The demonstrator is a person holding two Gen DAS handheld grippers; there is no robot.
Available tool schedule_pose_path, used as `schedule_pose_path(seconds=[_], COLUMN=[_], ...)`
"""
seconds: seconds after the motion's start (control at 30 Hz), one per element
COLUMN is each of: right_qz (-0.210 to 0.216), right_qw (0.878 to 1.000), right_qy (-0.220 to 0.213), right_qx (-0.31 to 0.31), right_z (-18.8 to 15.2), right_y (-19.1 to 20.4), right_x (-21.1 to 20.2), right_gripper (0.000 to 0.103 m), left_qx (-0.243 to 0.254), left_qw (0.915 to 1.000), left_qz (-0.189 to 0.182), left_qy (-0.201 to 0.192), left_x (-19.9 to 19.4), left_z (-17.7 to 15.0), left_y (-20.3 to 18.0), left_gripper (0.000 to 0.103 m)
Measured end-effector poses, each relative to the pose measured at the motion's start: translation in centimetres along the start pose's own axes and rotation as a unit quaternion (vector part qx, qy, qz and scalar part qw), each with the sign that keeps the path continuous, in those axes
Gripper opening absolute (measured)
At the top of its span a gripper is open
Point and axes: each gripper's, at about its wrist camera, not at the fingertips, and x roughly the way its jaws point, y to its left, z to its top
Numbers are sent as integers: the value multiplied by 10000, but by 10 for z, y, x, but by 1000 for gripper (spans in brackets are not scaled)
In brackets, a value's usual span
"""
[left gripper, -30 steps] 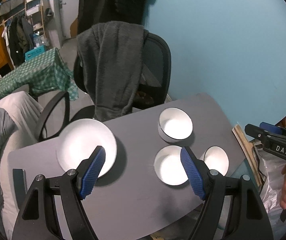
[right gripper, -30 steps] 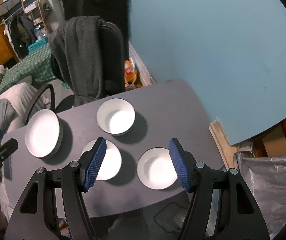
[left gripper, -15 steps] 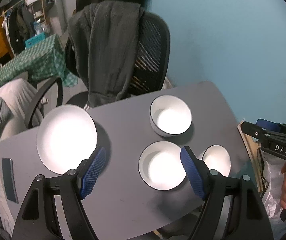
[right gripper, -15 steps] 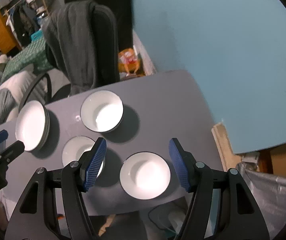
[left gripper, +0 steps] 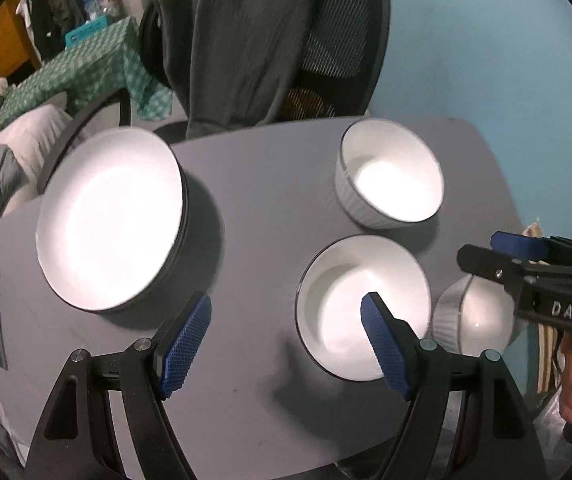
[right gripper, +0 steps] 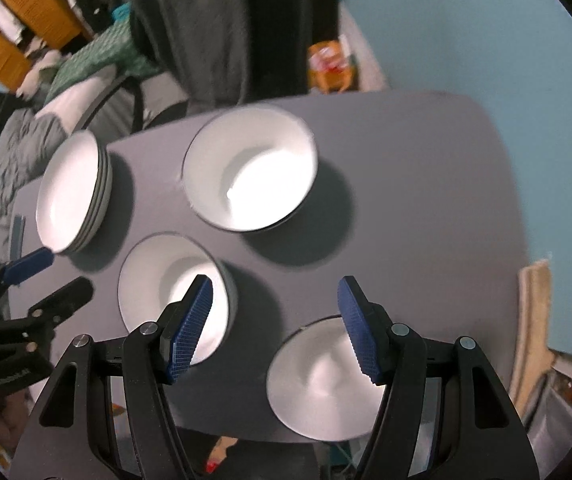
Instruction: Organize plates and bowls
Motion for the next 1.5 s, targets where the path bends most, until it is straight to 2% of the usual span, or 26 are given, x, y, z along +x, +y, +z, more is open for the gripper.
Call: schedule_pose_path(seconds=[0.23, 0.57, 0.8, 0.93, 1.03, 1.17, 1.3, 1.47, 1.5], right_qz=[107, 165, 171, 209, 258, 262, 292, 331, 320], right_qw=[9986, 9955, 9946, 9945, 9940, 9933, 9931, 9935, 9937], right_qy=[376, 727, 884, 913, 964, 1002, 1020, 1006, 989], right_qx=[-354, -593, -506, -464, -459, -514, -504, -408, -412], right_z=[3, 6, 6, 4, 3, -4, 1, 3, 3], right_y=[15, 19, 15, 13, 12, 15, 16, 12, 11], right_x=[33, 55, 65, 67, 68, 71, 72, 71, 70], right_gripper=[64, 63, 44, 41, 35, 30, 24, 20, 19], left_qx=[-138, -408, -462, -520, -496, -605, -660, -690, -689], left_qw=[9997, 9984, 9974, 9966, 9961, 9935, 9935, 9915, 9914], left_qz=[88, 26, 37, -32, -15, -151, -199, -491, -508], left_qy=[175, 382, 554, 640, 734, 948, 902, 987, 991], left_x=[24, 45, 58, 62, 67, 77, 78, 78, 78], left_z=[-1, -5, -9, -8, -9, -11, -12, -12, -11], left_y=[5, 5, 5, 7, 4, 6, 8, 12, 12], left_gripper=[79, 78, 77, 69, 59, 52, 49, 25, 23])
